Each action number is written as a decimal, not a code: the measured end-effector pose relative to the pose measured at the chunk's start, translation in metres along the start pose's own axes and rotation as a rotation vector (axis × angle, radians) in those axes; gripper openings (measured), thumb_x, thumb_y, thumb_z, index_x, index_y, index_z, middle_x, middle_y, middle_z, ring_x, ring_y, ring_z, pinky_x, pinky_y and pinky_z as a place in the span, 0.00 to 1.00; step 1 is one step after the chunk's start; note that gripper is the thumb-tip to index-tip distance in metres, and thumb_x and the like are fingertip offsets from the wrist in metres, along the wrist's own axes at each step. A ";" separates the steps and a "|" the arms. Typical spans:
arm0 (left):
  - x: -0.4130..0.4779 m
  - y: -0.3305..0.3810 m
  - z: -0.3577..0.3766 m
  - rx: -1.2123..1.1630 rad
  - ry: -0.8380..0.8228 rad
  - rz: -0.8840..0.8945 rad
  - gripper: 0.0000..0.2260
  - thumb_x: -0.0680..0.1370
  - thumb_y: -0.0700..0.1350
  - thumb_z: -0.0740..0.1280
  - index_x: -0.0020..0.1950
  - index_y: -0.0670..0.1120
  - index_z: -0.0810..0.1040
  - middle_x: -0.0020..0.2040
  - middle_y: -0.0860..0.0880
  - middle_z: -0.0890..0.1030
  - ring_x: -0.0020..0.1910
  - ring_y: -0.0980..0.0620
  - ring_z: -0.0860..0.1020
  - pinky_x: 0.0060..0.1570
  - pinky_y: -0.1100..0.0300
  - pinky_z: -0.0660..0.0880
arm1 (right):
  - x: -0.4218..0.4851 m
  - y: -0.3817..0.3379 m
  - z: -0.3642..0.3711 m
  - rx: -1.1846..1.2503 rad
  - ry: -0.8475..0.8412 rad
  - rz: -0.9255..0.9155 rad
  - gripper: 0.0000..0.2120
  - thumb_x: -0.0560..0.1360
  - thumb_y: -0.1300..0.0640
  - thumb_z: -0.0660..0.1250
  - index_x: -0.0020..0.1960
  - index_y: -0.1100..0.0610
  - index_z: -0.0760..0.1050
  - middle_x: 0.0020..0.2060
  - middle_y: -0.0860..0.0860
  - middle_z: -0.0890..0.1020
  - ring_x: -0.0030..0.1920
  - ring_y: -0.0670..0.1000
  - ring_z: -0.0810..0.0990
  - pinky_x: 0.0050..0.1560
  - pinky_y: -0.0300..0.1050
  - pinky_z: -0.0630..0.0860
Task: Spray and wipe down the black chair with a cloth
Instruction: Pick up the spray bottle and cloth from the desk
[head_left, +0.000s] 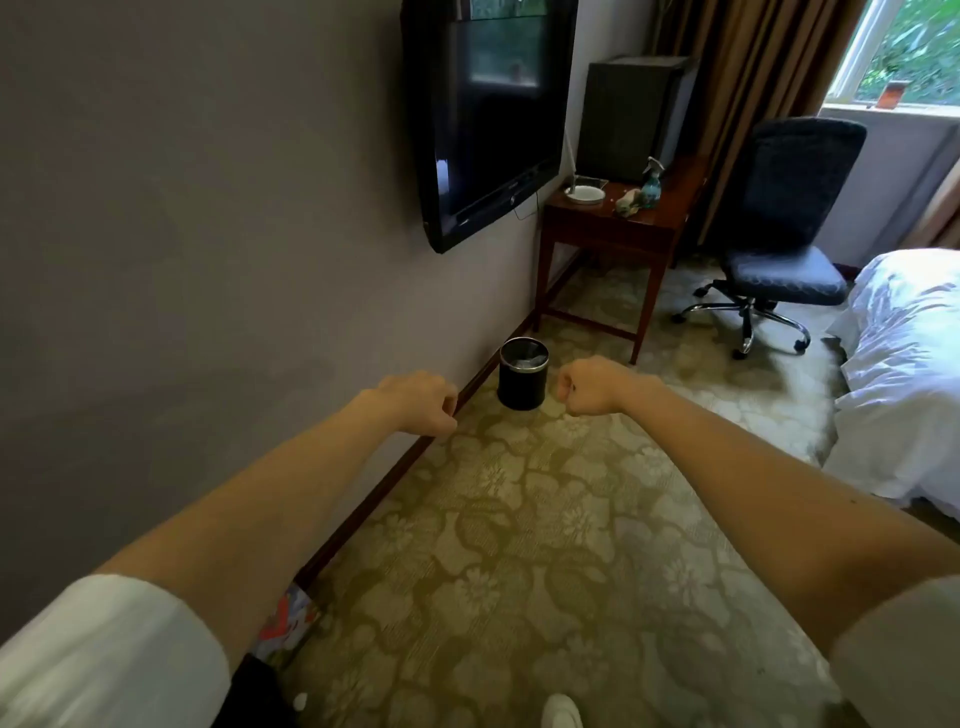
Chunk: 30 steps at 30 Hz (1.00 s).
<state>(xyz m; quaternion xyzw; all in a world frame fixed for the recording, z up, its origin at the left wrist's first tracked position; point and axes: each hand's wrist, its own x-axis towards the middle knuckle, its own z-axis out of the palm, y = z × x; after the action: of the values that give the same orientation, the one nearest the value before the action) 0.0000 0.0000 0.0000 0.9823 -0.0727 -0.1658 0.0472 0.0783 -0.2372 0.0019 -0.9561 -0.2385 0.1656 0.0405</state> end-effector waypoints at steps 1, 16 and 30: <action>0.007 0.002 -0.001 0.002 -0.002 0.000 0.05 0.77 0.49 0.64 0.49 0.50 0.73 0.47 0.51 0.76 0.46 0.51 0.75 0.41 0.57 0.70 | 0.005 0.004 -0.001 0.009 0.000 0.001 0.11 0.73 0.60 0.62 0.54 0.58 0.76 0.51 0.55 0.79 0.50 0.56 0.78 0.52 0.51 0.78; 0.176 0.026 -0.045 -0.050 -0.011 -0.028 0.06 0.77 0.47 0.64 0.51 0.47 0.75 0.50 0.48 0.79 0.49 0.48 0.77 0.47 0.53 0.75 | 0.113 0.122 -0.060 -0.032 -0.036 0.002 0.12 0.75 0.60 0.60 0.55 0.61 0.76 0.53 0.57 0.79 0.53 0.57 0.77 0.54 0.51 0.76; 0.268 0.020 -0.049 -0.068 -0.058 -0.072 0.05 0.77 0.46 0.64 0.50 0.46 0.75 0.50 0.47 0.78 0.50 0.47 0.77 0.47 0.55 0.75 | 0.195 0.180 -0.059 -0.035 -0.116 -0.019 0.11 0.75 0.61 0.60 0.55 0.63 0.76 0.50 0.59 0.80 0.51 0.57 0.79 0.45 0.47 0.74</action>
<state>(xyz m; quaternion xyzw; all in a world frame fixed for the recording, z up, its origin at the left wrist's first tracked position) 0.2639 -0.0588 -0.0366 0.9770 -0.0331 -0.1981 0.0722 0.3402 -0.3041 -0.0283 -0.9431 -0.2525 0.2161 0.0116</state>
